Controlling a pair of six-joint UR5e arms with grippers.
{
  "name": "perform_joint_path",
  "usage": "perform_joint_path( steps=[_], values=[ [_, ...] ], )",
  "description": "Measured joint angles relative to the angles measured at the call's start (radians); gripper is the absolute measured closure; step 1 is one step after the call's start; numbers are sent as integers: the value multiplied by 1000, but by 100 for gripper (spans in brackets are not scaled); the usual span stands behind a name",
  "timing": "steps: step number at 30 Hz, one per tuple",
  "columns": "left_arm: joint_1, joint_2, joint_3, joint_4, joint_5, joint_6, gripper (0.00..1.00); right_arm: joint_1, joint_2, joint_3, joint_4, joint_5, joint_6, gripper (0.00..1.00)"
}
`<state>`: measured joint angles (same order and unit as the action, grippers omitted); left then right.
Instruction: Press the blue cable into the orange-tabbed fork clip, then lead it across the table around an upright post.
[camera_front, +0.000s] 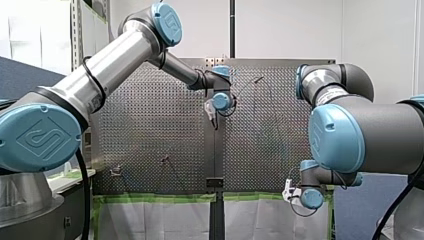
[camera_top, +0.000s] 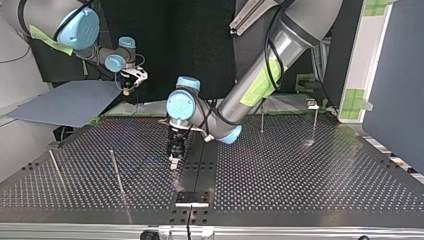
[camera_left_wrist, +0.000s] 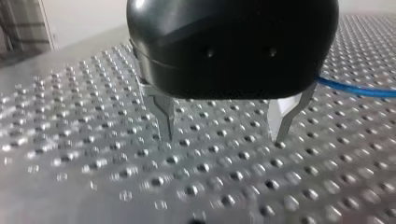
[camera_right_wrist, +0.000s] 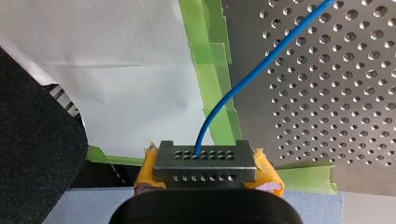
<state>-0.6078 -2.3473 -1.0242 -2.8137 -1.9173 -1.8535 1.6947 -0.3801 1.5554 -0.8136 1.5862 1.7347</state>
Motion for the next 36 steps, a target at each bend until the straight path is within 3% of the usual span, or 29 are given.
perform_joint_path(
  steps=[4,9,22,31,36],
  values=[
    [0,1,-3,-42,-35,-11,0,0,0,-1,1,0,-1,100],
    [0,2,-7,-82,-29,-23,0,2,0,-2,2,0,-1,100],
    [-4,81,-42,-206,71,-46,0,7,0,-3,5,0,-8,100],
    [-18,95,-68,-296,164,-33,0,10,0,-6,8,0,-10,100],
    [-21,114,-85,-307,202,-28,0,11,0,-10,13,0,-12,100]
  ],
)
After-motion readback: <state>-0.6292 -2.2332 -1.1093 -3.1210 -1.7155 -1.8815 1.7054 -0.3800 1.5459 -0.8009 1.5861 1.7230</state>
